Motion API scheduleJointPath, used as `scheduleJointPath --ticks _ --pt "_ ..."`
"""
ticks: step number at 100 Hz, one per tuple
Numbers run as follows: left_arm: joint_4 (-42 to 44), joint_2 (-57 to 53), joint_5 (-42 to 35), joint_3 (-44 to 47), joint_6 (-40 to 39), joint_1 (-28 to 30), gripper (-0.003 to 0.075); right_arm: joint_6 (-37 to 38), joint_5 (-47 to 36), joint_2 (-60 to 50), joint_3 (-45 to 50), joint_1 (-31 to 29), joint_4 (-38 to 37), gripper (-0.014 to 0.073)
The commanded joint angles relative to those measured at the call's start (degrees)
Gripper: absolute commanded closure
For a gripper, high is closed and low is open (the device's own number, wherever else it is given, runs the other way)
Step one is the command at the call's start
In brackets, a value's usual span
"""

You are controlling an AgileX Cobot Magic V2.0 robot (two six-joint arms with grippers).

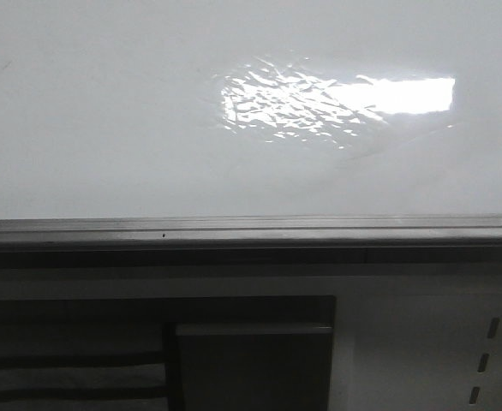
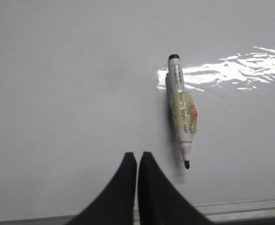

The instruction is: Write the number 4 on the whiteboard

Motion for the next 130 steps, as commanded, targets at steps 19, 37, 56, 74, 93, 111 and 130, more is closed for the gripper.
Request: scheduleJointPath --ticks 19,37,56,74,93,111,130 --pt "-6.7 -1.6 -7.2 -0.2 -0.7 0.1 0.0741 -0.4 -4.1 -1.3 0.2 -0.3 -1.4 0.0666" --pt "-9.0 -0.9 -3.3 -9.6 -0.7 0.1 0.0741 -0.4 6.0 -1.1 -8.1 -0.3 1.1 0.0666" --pt "-9.7 6.5 11.8 -24.9 -0.7 0.1 0.0741 -0.4 18.2 3.9 -20.7 -0.2 2.0 0.0666" --pt "-9.2 17.4 23.8 -36.6 1.4 0.1 0.0741 -5.9 28.9 13.1 -31.1 -0.2 2.0 0.0666" --pt "-9.4 24.0 28.4 -40.1 2.5 0.1 0.0741 -7.1 31.8 19.8 -36.2 -0.2 2.0 0.0666" --pt "-9.4 25.9 28.8 -40.1 2.5 0.1 0.0741 -7.1 30.6 21.5 -36.2 -0.2 2.0 0.0666" --pt "-9.4 26.2 28.8 -40.1 2.5 0.1 0.0741 -7.1 31.4 21.5 -36.2 -0.2 1.9 0.0666"
